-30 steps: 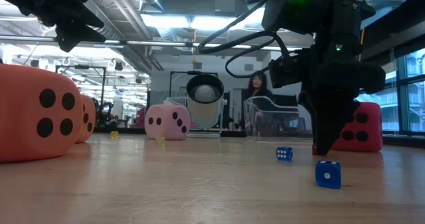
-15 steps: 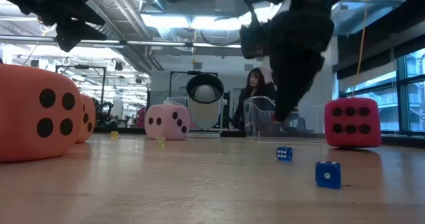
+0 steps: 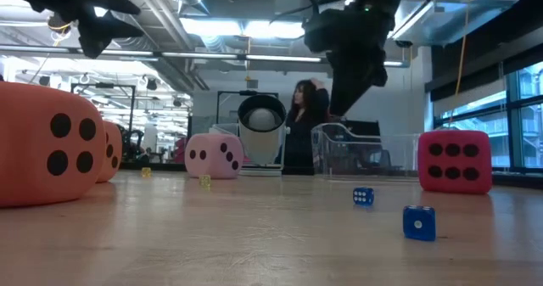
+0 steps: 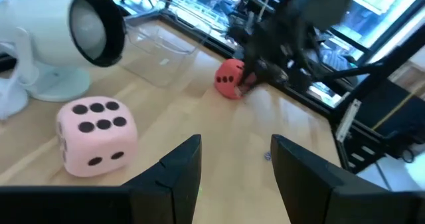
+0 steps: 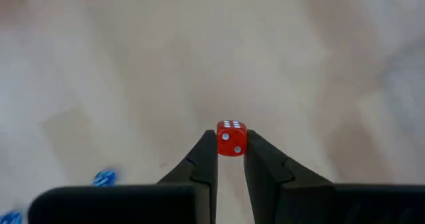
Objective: Pick & Place Dice
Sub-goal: Put the small red dice into the transparent container
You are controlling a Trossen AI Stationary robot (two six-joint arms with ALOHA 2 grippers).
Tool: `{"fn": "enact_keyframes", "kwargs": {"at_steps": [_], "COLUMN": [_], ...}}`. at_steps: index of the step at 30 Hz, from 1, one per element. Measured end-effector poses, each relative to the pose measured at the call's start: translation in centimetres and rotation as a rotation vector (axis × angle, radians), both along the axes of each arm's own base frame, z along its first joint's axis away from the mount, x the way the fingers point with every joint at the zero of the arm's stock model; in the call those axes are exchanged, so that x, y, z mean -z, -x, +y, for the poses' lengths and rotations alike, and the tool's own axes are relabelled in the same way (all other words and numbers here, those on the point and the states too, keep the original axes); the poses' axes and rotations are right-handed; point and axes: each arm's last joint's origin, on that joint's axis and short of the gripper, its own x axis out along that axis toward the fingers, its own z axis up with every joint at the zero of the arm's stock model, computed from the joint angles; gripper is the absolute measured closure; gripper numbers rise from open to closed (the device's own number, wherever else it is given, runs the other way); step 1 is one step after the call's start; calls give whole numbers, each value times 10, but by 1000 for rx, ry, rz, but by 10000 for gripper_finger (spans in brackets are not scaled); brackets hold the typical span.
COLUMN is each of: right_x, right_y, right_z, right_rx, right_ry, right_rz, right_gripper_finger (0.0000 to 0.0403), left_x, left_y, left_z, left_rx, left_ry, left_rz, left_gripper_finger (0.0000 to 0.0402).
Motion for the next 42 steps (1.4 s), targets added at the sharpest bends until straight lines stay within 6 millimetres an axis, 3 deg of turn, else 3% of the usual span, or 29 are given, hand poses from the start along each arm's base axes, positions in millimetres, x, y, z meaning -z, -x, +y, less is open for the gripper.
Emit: {"fn": "enact_keyframes", "kwargs": {"at_steps": [8, 15, 21, 29, 35, 42], "right_x": [-39, -40, -28, -1, 28, 39], "right_y": [37, 91, 116, 117, 114, 111], "right_z": [-59, -122, -160, -184, -191, -195], "right_rx": [124, 337, 504, 550, 546, 533], "right_ry": [20, -113, -186, -133, -126, -109], "right_rz": [-77, -129, -124, 17, 204, 256], "right_gripper_finger": [356, 356, 356, 356, 356, 356], "left_x": [0, 0, 0, 0, 0, 0], "left_y": [0, 0, 0, 0, 0, 0], "left_z": [-1, -1, -1, 0, 0, 0], "left_rx": [25, 23, 19, -3, -19, -40], "left_ry": [20, 27, 35, 55, 113, 116], "left_rz": [-2, -4, -6, -10, -22, -25], "left_gripper_finger": [227, 227, 227, 227, 227, 227]}}
